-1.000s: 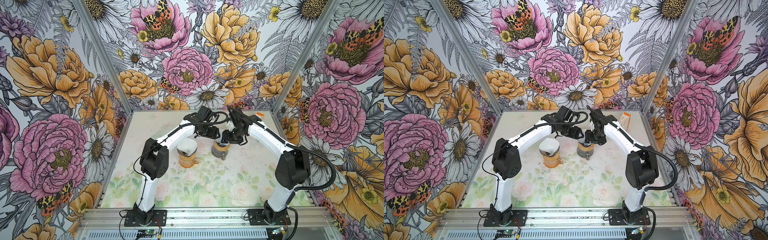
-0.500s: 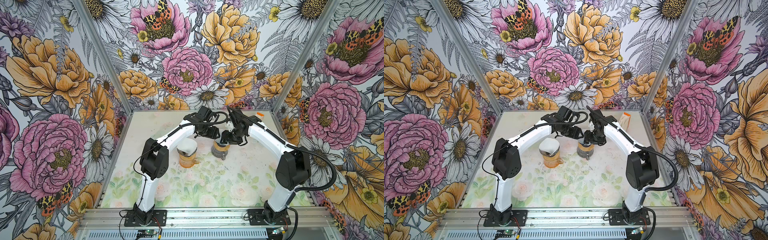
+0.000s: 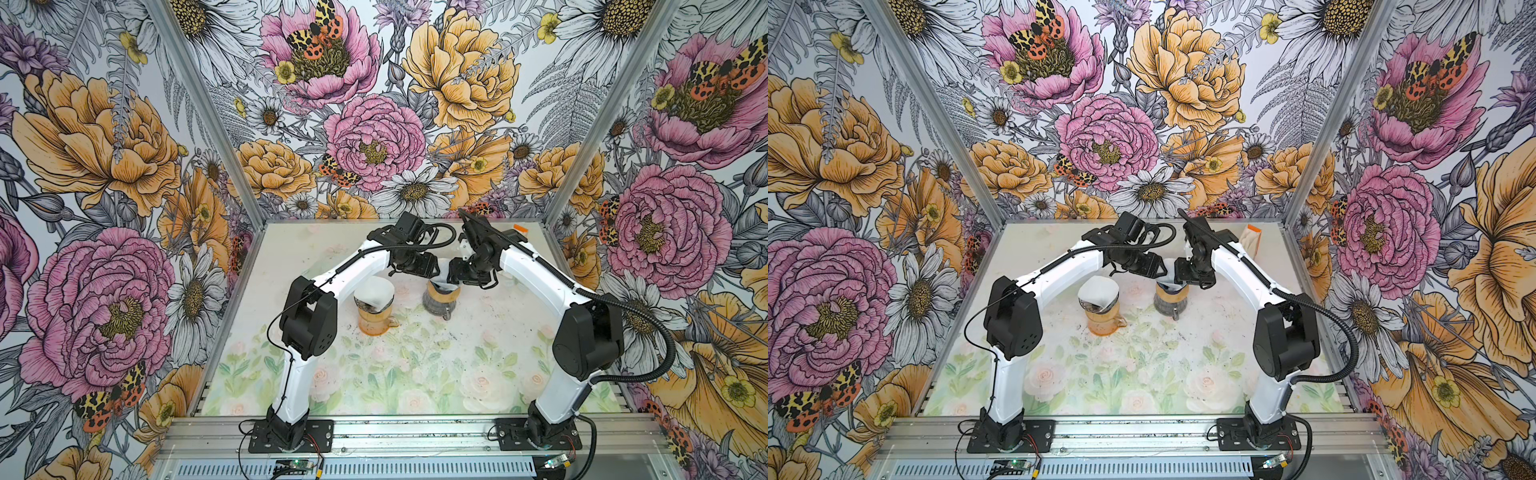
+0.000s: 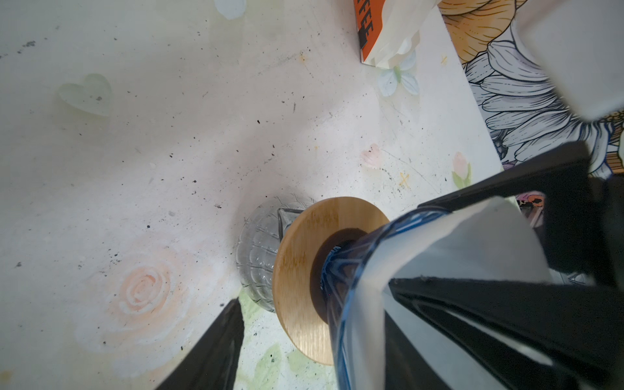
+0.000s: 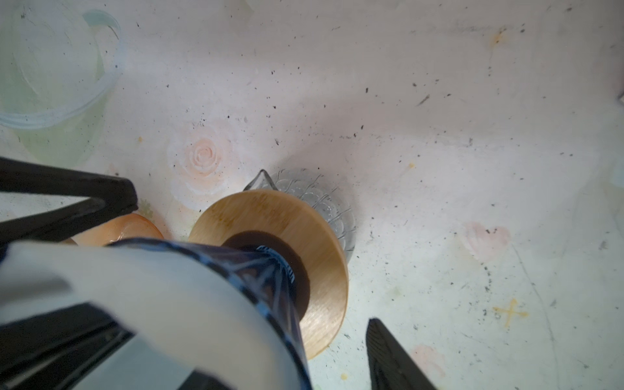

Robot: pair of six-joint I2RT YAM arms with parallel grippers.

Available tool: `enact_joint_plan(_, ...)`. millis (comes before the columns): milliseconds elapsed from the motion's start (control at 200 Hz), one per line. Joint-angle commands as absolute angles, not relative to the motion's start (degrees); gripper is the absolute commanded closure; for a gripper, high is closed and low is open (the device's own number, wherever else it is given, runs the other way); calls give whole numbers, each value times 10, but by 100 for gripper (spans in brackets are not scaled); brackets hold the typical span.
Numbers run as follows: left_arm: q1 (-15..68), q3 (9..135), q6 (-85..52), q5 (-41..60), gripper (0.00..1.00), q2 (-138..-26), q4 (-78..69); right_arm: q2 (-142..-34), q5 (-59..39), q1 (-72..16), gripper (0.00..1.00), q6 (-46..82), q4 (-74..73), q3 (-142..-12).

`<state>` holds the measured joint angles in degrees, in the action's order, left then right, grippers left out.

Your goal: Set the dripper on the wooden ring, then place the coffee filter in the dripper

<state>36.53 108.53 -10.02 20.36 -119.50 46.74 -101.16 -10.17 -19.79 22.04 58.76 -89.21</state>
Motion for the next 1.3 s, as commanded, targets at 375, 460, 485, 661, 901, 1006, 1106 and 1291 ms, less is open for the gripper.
enact_joint_plan(375,367,1090,-92,200,42,-1208,470,-1038,-59,-197,41,223,580,-918)
enact_joint_plan(460,367,1090,-93,200,42,-1207,471,-1043,-50,-197,41,223,582,-919)
enact_joint_plan(485,367,1090,-93,200,42,-1208,472,-1043,-46,-197,41,223,583,-919)
enact_joint_plan(661,367,1091,-90,196,42,-1210,476,-1049,-36,-197,42,224,587,-917)
enact_joint_plan(901,368,1094,-91,199,42,-1214,478,-1058,-40,-197,42,223,585,-920)
enact_joint_plan(1006,368,1096,-90,199,42,-1216,479,-1060,-40,-198,42,223,585,-921)
enact_joint_plan(1106,368,1097,-90,199,42,-1215,479,-1062,-43,-199,42,223,585,-921)
enact_joint_plan(1291,369,1099,-88,195,42,-1207,479,-1060,-46,-200,42,224,585,-922)
